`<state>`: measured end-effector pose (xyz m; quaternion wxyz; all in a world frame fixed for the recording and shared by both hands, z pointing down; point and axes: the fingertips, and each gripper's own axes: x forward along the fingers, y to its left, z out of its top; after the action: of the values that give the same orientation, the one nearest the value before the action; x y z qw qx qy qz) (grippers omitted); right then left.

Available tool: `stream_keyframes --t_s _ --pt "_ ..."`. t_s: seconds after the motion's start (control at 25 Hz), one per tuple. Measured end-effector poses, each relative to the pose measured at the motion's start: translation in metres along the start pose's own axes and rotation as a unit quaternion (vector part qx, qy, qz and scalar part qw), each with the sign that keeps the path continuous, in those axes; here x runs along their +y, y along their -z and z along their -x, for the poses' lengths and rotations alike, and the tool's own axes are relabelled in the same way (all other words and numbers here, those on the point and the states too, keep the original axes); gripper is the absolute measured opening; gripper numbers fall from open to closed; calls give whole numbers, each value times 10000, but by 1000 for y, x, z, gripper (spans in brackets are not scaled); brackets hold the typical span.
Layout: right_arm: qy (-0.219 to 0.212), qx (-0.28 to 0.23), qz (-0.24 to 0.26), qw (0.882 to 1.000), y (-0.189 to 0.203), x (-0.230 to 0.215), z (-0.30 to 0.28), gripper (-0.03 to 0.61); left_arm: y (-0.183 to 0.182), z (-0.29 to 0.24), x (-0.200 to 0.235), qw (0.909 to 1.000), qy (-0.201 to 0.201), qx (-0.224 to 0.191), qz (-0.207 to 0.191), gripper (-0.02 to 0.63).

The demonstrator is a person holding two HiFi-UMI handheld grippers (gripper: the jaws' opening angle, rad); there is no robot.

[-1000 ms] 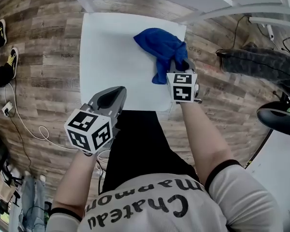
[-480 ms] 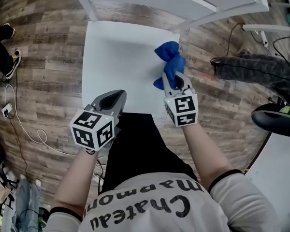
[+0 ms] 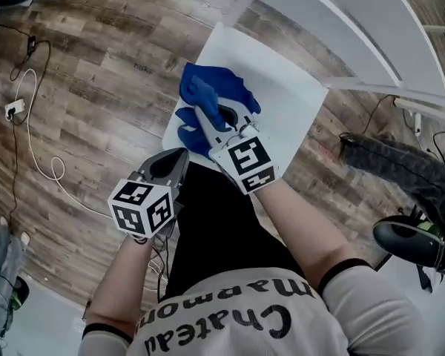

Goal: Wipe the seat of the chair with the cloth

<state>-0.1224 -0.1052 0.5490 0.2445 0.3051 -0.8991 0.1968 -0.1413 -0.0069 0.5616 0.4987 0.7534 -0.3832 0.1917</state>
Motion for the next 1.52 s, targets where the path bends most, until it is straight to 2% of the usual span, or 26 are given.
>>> stream_keyframes --t_s 0.16,0.32,0.4,0.52,0.64,0.76,1.0,1.2,1.36,1.52 --pt "208 1126 317 9929 38 -11 -32 32 10 18 26 9978 -224 -341 516 8" --pt "243 2256 1176 9668 72 -12 -67 33 18 29 43 9953 -268 -476 799 8" --pt "216 2518 1466 9564 80 -7 -83 33 19 33 50 9952 -251 -471 823 8" --pt "161 2341 1839 9545 76 -4 -96 33 19 38 59 9950 -249 -447 857 8" --pt "177 2014 1608 9661 77 -8 -96 34 18 36 68 9955 -250 -368 832 8" --pt "571 1859 1389 9710 83 -21 -85 33 14 28 70 9970 -222 -240 709 8" --pt "1259 1801 806 9722 113 -68 -25 32 1 -2 49 9994 -29 27 337 8" --pt "1829 1810 478 9651 149 -105 38 32 -1 -35 15 9989 265 398 10 8" --pt "2397 1883 93 9524 185 -123 93 33 4 -58 -16 9937 606 839 -433 8" --pt "2807 1980 -304 9387 220 -138 147 33 10 -79 -43 9885 765 1089 -723 8"
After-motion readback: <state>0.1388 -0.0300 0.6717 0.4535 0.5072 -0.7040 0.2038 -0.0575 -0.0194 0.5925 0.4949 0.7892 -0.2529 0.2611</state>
